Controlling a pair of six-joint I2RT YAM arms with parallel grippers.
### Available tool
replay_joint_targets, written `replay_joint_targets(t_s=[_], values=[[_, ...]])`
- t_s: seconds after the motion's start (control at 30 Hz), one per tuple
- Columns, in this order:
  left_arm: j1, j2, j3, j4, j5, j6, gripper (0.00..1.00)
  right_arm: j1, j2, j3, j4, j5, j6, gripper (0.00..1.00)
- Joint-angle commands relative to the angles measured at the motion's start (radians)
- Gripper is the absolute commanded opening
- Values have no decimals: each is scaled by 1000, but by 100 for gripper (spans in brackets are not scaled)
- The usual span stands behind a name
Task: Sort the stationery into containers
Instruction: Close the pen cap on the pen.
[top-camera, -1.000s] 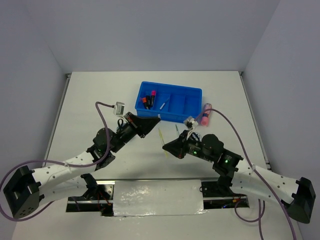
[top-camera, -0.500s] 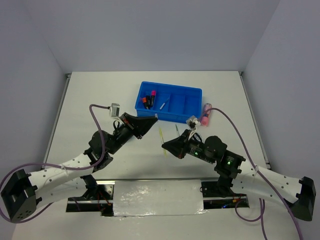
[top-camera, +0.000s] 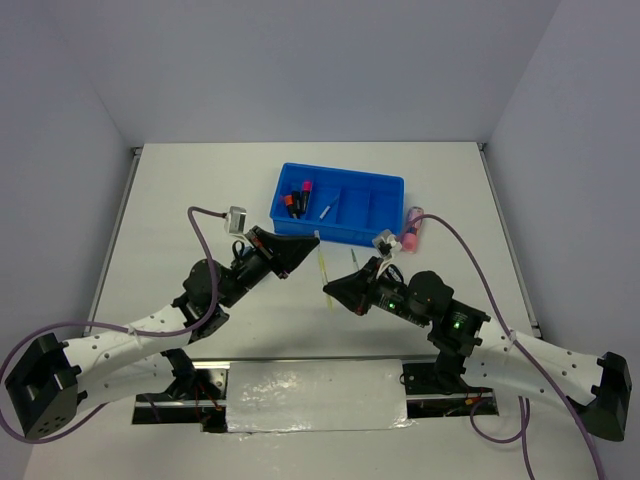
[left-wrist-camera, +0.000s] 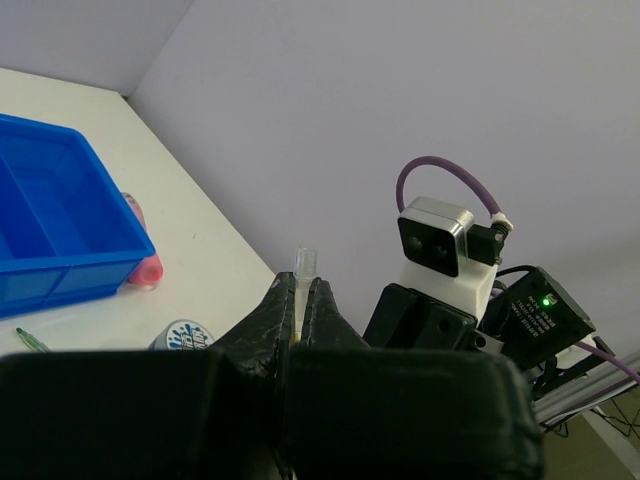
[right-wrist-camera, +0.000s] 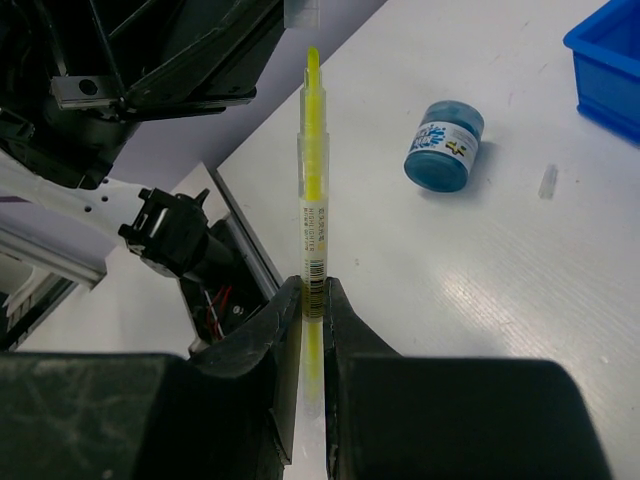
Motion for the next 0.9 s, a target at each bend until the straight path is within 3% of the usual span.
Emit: replay_joint_targets(t_s=[0.0,0.87], values=[[-5,7,25,77,22,-4,0,9,0,44,42,14,-21,0],[-5,28,-4,99,39,-22,0,9,32,117,36,99,-27,0]])
